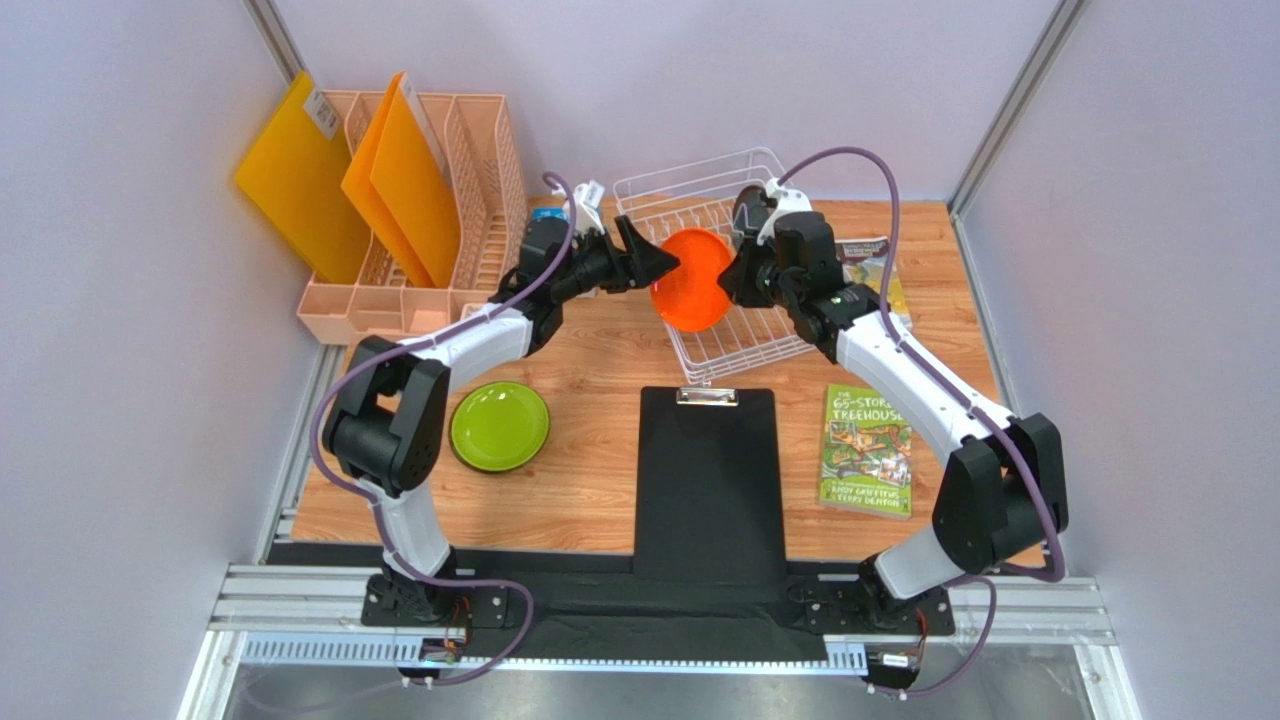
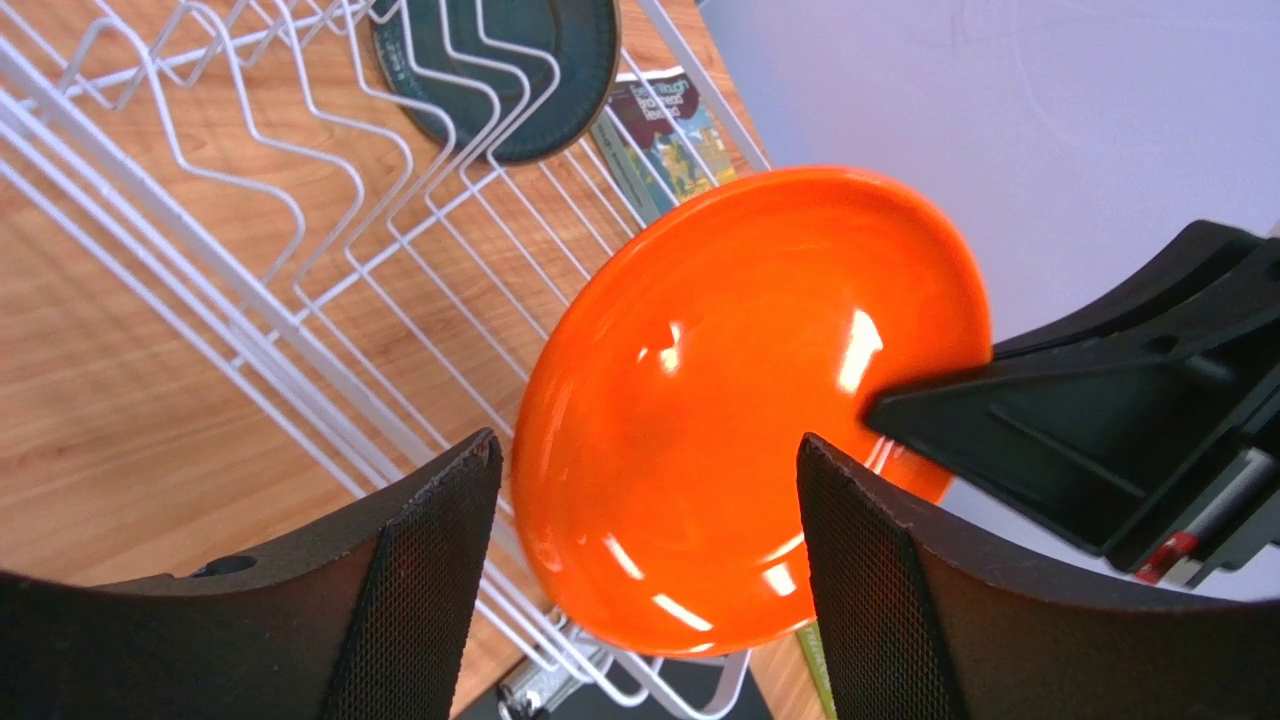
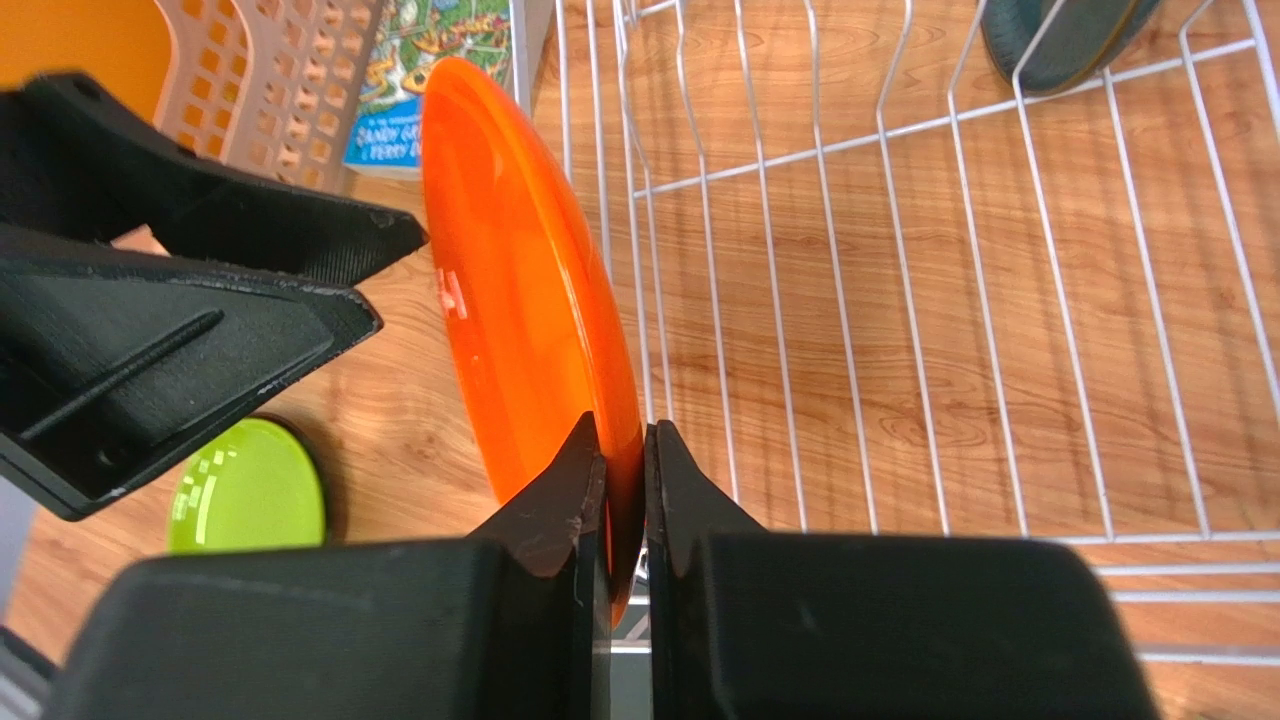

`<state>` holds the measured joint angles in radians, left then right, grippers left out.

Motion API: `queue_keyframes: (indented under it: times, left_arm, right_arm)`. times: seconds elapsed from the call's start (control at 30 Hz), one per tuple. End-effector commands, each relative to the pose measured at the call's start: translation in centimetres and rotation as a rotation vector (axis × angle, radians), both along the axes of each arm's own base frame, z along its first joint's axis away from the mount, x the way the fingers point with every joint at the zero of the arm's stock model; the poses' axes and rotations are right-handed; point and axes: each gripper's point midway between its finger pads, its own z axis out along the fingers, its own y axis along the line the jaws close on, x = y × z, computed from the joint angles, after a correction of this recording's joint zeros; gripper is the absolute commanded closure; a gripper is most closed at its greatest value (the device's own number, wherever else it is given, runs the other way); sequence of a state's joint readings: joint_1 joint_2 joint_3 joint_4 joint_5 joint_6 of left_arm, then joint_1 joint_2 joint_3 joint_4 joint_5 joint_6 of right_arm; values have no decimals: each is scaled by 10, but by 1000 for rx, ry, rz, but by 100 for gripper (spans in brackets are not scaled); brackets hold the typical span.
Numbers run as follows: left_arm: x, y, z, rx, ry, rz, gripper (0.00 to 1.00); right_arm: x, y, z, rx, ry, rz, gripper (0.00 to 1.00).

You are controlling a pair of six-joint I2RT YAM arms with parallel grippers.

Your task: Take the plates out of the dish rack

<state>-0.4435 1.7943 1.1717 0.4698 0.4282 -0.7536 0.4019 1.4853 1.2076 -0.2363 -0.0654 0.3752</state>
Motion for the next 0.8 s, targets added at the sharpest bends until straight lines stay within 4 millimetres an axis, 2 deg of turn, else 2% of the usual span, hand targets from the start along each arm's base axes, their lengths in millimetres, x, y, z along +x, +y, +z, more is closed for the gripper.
queue_keyframes:
  times: [0.0,0.07,0.17,0.23,0.57,0.6,0.63,0.67,0.73,0.77]
  left_arm:
    - [-7,11,28,-13,-99,42,22]
    - [-10,15,29,-6,-107,54,22]
    - [-13,16,32,-10,-114,52,22]
    - [-13,15,34,-26,-116,46,22]
    - [-17,7,49,-100,-138,7,24]
    - [-17,7,49,-100,-138,7,25]
    - [-19,8,49,-99,-139,4,30]
    - [-20,8,48,-96,-138,2,50]
    - [-24,10,47,-97,-133,1,70]
    - [-26,11,41,-91,-123,2,86]
  right_arm:
    - [-2,-3,66,216,-143,-7,100]
    - [-6,-10,65,237,-142,-18,100]
    - [-11,-7,70,301,-141,11,100]
    - [-12,-6,67,318,-125,21,100]
    - [-24,30,60,510,-44,197,100]
    - [-24,32,66,530,-67,215,100]
    - [-25,33,65,546,-59,220,100]
    - [-26,35,63,562,-43,230,100]
    - [-26,37,62,569,-42,240,100]
    - [-25,37,62,570,-40,241,100]
